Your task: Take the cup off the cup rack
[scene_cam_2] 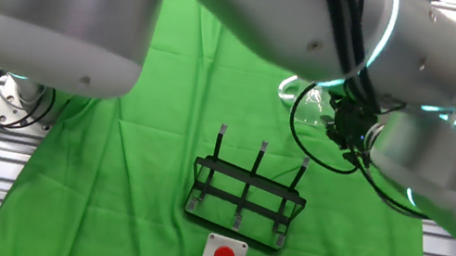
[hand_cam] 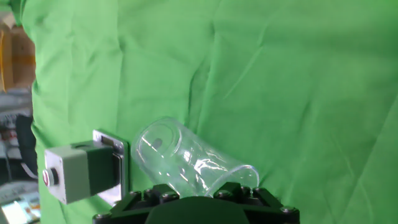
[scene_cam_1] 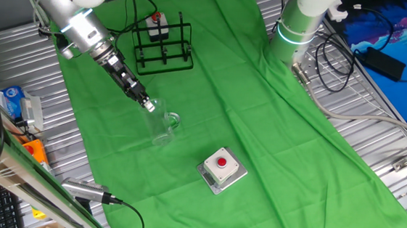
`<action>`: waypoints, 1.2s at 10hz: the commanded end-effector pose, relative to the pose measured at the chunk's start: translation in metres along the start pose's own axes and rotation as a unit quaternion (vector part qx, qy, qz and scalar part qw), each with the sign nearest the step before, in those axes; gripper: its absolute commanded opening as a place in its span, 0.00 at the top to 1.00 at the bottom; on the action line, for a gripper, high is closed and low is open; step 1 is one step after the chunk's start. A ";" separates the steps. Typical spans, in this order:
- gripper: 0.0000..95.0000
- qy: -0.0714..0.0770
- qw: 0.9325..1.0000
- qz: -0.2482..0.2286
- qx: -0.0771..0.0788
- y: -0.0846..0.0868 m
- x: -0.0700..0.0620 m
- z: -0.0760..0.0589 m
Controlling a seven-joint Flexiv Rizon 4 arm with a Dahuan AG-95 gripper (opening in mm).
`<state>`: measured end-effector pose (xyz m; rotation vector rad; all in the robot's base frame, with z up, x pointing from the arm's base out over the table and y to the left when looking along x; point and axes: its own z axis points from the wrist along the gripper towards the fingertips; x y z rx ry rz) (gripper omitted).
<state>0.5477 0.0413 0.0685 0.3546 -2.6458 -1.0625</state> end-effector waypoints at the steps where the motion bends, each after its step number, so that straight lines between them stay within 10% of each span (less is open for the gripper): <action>1: 1.00 -0.005 0.999 0.035 0.012 0.002 -0.010 0.004; 5: 1.00 -0.009 0.999 0.034 0.035 0.006 -0.016 0.001; 7: 1.00 -0.026 0.994 0.002 0.102 0.013 -0.017 -0.006; 8: 1.00 -0.029 0.994 0.001 0.107 0.015 -0.017 -0.007; 9: 1.00 -0.047 0.986 -0.021 0.156 0.026 -0.020 -0.016; 12: 1.00 -0.087 0.972 -0.039 0.214 0.058 -0.035 -0.042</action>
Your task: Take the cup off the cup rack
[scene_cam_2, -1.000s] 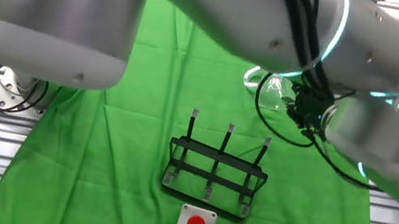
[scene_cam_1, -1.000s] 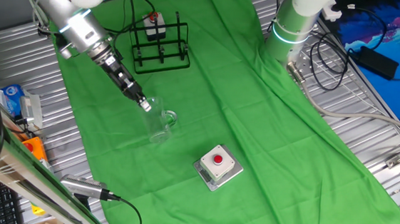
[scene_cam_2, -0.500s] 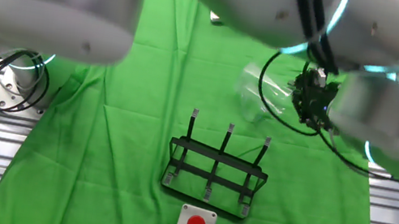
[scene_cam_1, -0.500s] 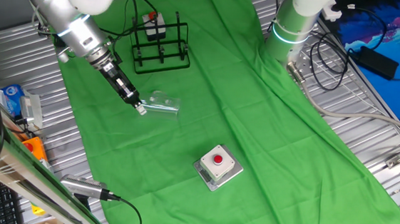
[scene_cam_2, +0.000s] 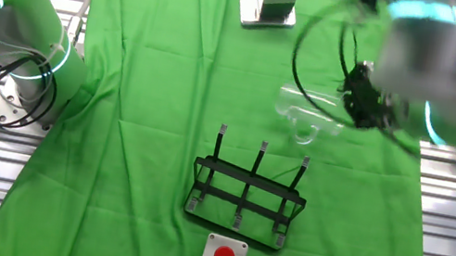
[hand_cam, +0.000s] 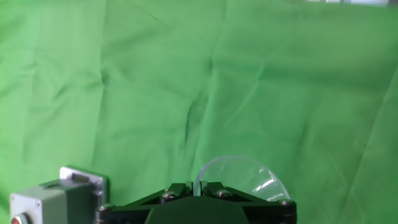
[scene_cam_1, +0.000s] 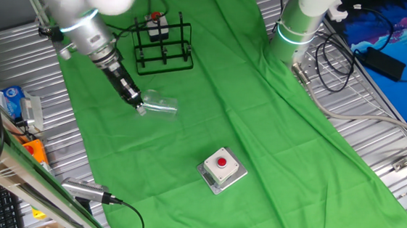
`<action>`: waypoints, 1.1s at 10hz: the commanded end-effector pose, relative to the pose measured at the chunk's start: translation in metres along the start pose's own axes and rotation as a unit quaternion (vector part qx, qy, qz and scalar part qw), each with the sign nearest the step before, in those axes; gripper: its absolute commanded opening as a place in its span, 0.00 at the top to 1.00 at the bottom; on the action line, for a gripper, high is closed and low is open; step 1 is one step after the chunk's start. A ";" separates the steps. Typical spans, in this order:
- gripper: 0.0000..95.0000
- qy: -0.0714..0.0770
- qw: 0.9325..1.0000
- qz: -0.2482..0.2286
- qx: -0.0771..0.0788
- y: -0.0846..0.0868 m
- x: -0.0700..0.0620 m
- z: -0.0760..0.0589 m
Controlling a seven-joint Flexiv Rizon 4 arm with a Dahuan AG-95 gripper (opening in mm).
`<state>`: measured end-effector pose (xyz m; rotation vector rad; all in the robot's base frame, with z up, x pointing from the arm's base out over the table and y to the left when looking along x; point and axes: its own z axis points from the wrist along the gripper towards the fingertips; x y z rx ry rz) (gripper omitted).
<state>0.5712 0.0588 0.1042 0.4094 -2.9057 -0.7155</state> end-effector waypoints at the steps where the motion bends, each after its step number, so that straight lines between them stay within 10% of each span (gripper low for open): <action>1: 1.00 -0.055 0.992 -0.036 0.104 0.024 -0.022 -0.033; 7: 1.00 -0.105 0.974 -0.093 0.177 0.033 -0.026 -0.035; 11: 1.00 -0.096 0.967 -0.121 0.205 0.034 -0.041 -0.024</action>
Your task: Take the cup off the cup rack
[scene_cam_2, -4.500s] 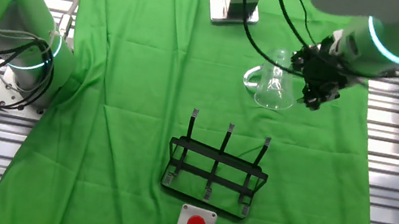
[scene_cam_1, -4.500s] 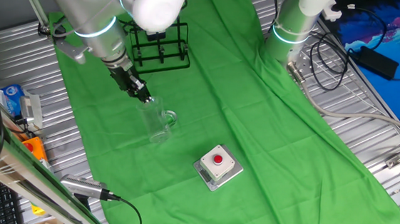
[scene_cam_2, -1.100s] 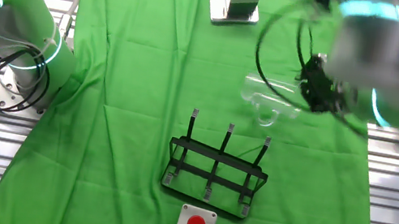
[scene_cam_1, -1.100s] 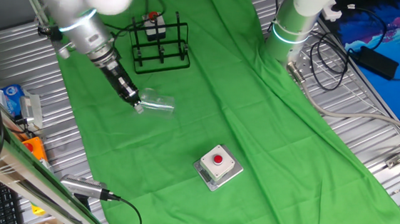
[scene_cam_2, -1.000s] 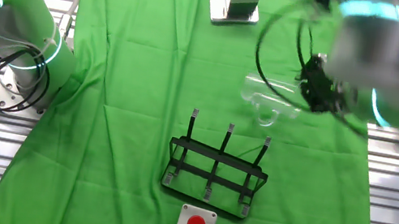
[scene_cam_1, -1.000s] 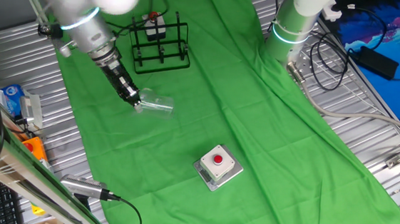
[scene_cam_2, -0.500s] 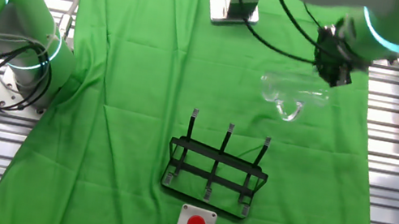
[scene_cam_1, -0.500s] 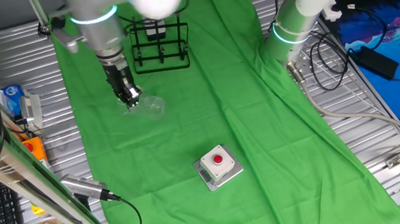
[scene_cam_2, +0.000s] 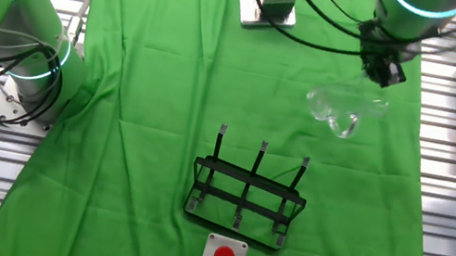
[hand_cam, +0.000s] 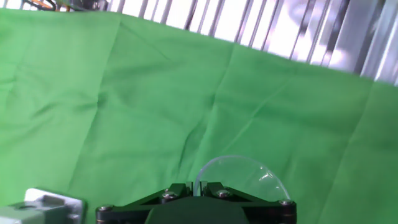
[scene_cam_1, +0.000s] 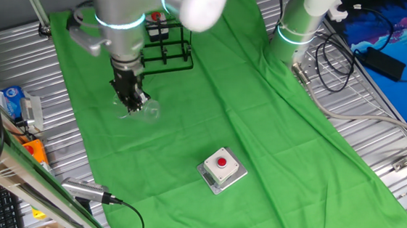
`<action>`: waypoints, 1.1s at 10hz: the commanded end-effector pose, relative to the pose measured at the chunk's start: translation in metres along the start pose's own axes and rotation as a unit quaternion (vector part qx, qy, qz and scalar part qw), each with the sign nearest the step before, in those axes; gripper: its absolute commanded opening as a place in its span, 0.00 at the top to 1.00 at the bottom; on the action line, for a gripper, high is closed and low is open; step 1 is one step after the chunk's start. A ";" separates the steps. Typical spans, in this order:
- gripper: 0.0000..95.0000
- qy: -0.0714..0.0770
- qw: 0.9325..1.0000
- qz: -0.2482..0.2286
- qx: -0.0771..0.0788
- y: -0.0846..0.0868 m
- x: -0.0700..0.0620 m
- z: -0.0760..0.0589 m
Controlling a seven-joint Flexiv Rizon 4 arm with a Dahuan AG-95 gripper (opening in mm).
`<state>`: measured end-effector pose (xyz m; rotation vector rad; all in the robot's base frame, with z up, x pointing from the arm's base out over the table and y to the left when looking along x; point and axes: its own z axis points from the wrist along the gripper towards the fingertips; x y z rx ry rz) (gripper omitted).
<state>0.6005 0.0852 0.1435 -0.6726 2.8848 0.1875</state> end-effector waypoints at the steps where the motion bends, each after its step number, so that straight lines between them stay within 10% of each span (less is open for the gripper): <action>1: 1.00 -0.011 1.000 -0.022 0.017 0.002 -0.013 0.011; 5: 1.00 -0.044 0.998 -0.042 0.036 0.004 -0.017 0.014; 11: 1.00 -0.051 0.997 -0.037 0.044 0.006 -0.006 0.019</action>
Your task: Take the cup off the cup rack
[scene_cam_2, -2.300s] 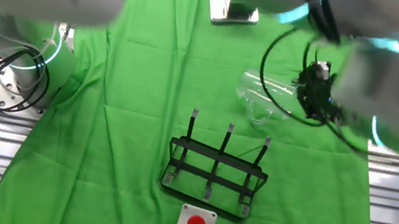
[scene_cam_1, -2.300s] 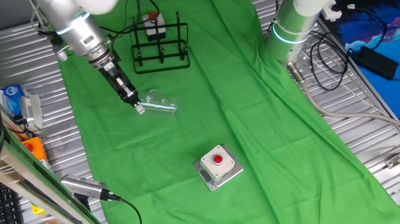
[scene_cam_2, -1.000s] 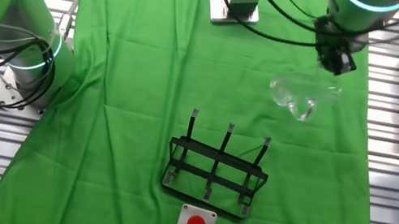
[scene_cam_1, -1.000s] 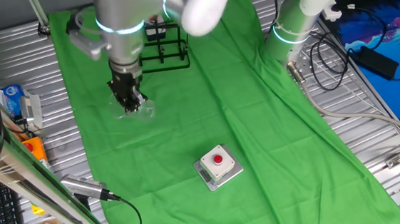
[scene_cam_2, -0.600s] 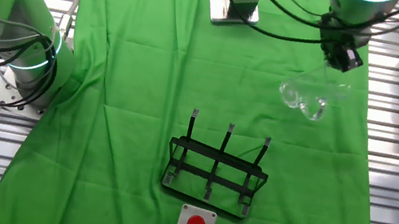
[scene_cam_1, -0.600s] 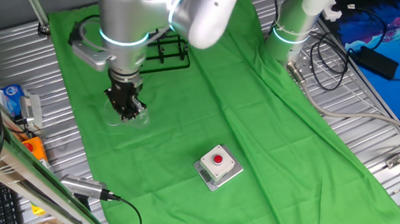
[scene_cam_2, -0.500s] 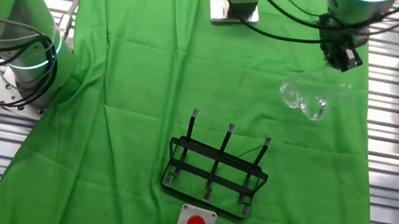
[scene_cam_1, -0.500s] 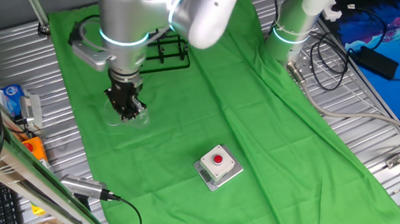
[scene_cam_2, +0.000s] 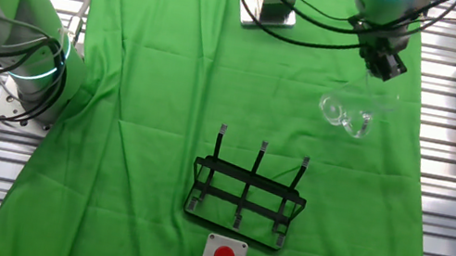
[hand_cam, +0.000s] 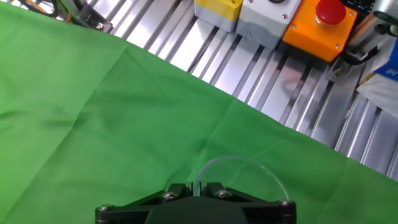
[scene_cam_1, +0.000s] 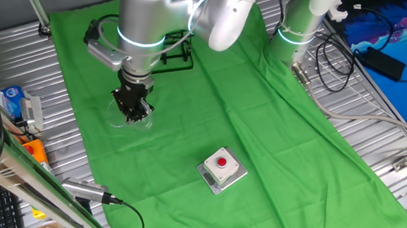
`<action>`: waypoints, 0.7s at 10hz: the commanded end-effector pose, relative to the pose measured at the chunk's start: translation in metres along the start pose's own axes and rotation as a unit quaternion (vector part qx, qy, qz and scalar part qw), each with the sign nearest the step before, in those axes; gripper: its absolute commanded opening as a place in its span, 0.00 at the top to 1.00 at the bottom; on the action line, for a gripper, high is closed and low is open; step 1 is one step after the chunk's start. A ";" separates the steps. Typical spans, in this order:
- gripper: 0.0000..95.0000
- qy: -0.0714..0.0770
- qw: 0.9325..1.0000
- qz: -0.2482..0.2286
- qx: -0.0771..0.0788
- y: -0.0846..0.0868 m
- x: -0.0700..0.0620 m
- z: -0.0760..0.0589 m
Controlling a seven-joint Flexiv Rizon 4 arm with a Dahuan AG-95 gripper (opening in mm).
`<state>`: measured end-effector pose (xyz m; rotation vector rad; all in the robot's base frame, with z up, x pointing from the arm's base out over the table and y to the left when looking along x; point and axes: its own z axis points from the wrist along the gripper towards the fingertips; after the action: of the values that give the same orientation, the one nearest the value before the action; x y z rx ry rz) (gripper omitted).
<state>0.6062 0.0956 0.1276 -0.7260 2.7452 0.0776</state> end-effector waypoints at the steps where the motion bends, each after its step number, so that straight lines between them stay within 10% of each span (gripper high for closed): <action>1: 1.00 0.003 1.000 -0.002 -0.003 0.001 0.003 0.002; 7: 1.00 -0.003 1.000 0.003 -0.002 0.008 0.018 0.007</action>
<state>0.5878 0.0944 0.1175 -0.7161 2.7422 0.0811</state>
